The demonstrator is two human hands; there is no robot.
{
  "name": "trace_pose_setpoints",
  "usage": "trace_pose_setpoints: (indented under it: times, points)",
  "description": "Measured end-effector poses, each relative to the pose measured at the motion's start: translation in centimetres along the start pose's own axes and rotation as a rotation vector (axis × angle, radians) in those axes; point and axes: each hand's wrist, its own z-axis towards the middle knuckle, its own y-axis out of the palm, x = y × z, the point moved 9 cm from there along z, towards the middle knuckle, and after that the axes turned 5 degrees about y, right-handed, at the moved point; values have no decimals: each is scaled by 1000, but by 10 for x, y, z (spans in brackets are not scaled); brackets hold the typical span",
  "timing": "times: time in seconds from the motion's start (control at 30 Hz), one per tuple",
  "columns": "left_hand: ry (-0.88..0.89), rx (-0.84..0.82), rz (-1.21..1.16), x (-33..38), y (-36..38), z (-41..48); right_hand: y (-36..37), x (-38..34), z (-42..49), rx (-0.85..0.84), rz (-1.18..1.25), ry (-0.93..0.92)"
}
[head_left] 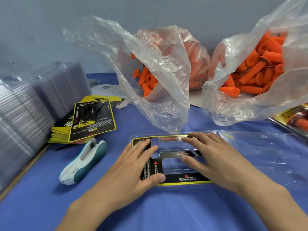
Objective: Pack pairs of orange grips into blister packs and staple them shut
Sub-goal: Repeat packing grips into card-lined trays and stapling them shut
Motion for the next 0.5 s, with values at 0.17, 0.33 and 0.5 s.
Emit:
trace_pose_setpoints:
  times: [0.17, 0.33, 0.5]
  points:
    - [-8, -4, 39, -5, 0, 2, 5, 6, 0, -107, 35, -31]
    - [-22, -1, 40, -9, -3, 1, 4, 21, -3, -158, 72, -14]
    - [-55, -10, 32, -12, -1, 0, -1, 27, -8, -107, 48, -10]
